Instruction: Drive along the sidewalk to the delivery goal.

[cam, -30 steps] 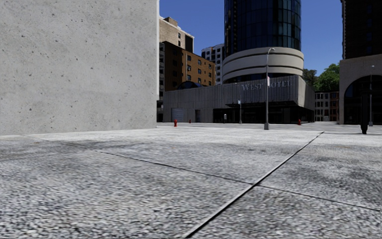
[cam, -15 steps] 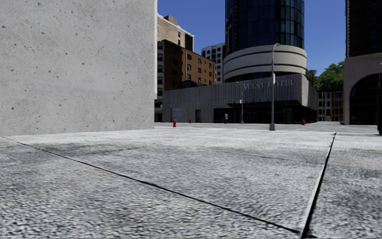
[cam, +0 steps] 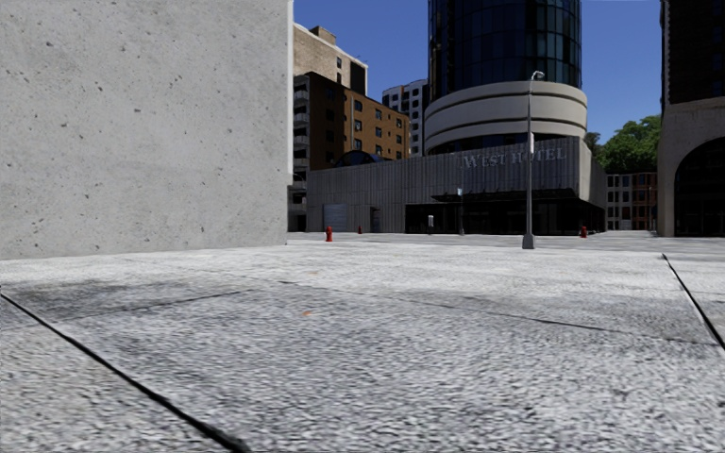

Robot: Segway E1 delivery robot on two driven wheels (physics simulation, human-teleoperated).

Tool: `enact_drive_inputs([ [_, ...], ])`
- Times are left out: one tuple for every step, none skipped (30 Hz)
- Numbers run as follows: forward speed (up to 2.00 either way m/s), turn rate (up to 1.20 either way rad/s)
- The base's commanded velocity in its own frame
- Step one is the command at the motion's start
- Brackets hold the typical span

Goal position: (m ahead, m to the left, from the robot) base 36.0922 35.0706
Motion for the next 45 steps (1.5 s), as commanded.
enact_drive_inputs([
  [2.00,0.00],
  [2.00,0.00],
  [2.00,0.00],
  [2.00,0.00],
  [2.00,0.00],
  [2.00,0.00],
  [2.00,0.00],
  [2.00,0.00],
  [2.00,0.00],
  [2.00,0.00],
  [2.00,0.00],
  [2.00,0.00],
  [2.00,0.00],
  [2.00,0.00],
  [2.00,0.00],
  [2.00,0.00],
  [2.00,0.00],
  [2.00,0.00],
  [2.00,0.00],
  [2.00,0.00],
  [2.00,0.00],
  [2.00,0.00],
  [2.00,0.00],
  [2.00,0.00],
  [2.00,0.00],
  [2.00,0.00],
  [2.00,0.00],
  [2.00,0.00],
  [2.00,0.00],
  [2.00,0.00],
  [2.00,0.00],
  [2.00,0.00],
  [2.00,0.00],
  [2.00,0.00],
  [2.00,0.00],
  [2.00,0.00],
  [2.00,0.00],
  [2.00,0.00],
  [2.00,0.00],
  [2.00,0.00],
  [2.00,0.00],
  [2.00,0.00],
  [2.00,0.00],
  [2.00,0.00],
  [2.00,0.00],
])
